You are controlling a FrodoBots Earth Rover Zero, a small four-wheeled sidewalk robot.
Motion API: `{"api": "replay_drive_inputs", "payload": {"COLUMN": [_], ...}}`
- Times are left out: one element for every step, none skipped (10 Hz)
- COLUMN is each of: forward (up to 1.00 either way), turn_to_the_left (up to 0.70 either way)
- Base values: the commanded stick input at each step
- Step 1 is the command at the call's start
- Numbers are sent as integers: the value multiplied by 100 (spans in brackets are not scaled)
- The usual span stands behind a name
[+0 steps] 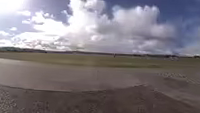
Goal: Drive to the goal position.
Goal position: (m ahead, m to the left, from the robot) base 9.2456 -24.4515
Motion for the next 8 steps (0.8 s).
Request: {"api": "replay_drive_inputs", "payload": {"forward": [85,85,85,85,85,85,85,85], "turn_to_the_left": [0,0,0,0,0,-32,-33,-33]}}
